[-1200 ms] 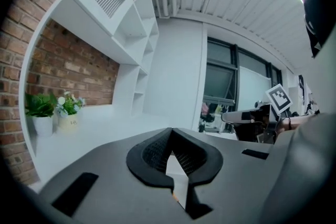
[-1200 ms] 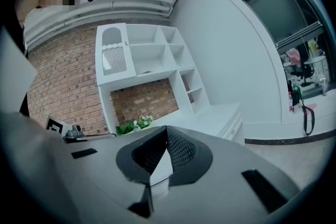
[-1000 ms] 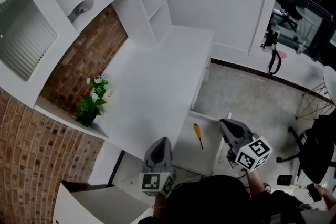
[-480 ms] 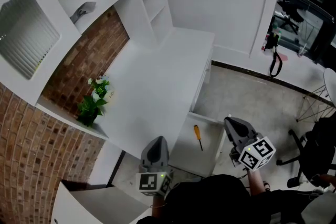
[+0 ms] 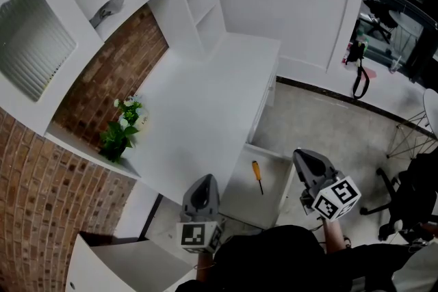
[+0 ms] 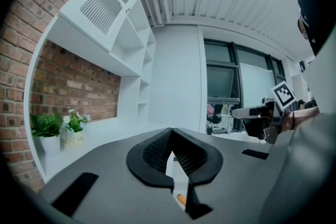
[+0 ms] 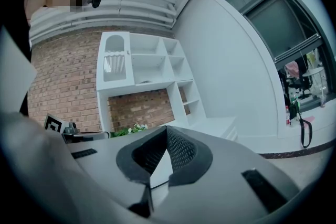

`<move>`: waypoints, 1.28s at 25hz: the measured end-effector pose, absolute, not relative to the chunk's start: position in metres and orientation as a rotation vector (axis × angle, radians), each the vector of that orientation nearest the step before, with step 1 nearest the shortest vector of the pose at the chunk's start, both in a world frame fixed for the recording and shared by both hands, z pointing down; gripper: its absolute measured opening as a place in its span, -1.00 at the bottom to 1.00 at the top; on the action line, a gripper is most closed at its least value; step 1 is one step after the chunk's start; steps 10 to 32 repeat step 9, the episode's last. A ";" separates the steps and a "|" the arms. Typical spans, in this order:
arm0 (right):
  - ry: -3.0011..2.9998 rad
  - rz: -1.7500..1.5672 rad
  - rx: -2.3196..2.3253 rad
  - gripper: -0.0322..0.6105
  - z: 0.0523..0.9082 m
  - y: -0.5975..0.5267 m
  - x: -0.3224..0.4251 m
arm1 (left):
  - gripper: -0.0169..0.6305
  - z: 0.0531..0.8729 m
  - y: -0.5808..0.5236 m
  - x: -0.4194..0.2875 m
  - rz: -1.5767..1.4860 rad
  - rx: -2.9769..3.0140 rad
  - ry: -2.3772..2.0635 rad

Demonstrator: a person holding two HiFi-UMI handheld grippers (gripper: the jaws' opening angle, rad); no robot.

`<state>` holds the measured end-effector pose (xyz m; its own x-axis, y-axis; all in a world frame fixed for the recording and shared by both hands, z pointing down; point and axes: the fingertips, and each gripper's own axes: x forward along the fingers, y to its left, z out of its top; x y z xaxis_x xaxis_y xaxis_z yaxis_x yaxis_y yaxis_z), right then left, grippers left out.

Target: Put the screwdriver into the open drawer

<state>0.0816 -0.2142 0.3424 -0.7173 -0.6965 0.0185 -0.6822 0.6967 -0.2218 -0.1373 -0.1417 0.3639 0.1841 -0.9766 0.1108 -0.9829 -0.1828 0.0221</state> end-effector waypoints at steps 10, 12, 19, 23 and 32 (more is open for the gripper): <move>2.825 -0.332 -1.146 -0.86 0.345 -0.218 0.084 | -0.92 0.362 -0.147 -0.134 0.107 2.370 -1.950; 2.825 -0.332 -1.146 -0.86 0.345 -0.218 0.084 | -0.92 0.362 -0.147 -0.134 0.107 2.370 -1.950; 2.825 -0.332 -1.146 -0.86 0.345 -0.218 0.084 | -0.92 0.362 -0.147 -0.134 0.107 2.370 -1.950; 2.825 -0.332 -1.146 -0.86 0.345 -0.218 0.084 | -0.92 0.362 -0.147 -0.134 0.107 2.370 -1.950; 2.825 -0.332 -1.146 -0.86 0.345 -0.218 0.084 | -0.92 0.362 -0.147 -0.134 0.107 2.370 -1.950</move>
